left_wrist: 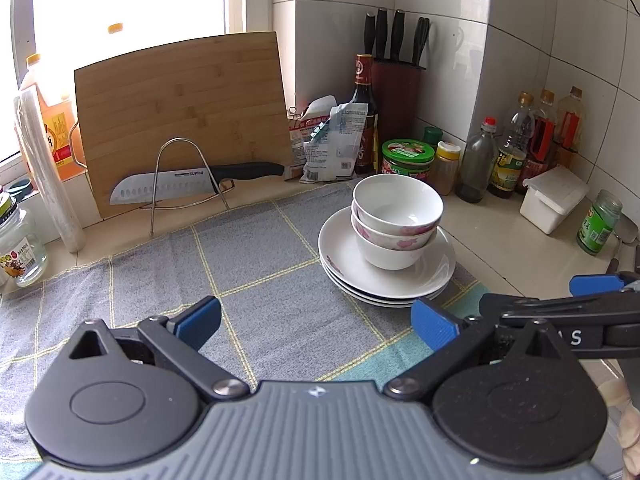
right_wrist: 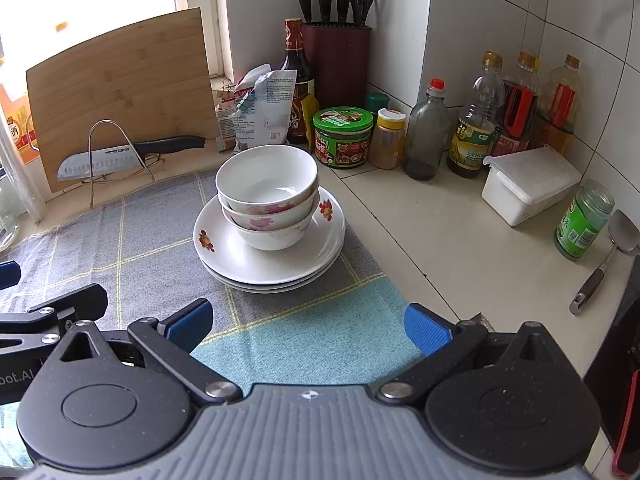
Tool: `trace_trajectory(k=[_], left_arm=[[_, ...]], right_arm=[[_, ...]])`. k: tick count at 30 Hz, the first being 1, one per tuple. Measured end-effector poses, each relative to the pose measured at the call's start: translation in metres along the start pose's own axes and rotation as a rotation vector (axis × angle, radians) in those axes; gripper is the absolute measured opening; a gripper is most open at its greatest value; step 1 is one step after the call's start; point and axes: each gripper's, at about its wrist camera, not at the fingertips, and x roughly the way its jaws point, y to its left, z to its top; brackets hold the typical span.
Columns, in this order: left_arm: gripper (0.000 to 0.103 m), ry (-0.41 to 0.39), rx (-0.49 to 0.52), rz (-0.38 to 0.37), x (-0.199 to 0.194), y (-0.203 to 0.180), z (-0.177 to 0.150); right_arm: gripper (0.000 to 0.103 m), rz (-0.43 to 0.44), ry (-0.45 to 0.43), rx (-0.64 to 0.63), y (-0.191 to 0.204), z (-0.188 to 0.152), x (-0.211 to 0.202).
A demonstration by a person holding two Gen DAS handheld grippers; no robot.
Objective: Organize plates and bowls
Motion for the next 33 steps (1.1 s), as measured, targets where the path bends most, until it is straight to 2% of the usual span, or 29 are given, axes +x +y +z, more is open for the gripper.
trace_trajectory(k=[33], left_arm=[[0.101,-0.009,-0.005,0.0,-0.0051,-0.0017,-0.0007]], right_arm=[[0.103,-0.009,-0.005,-0.009,-0.0004,0.0007,-0.0049]])
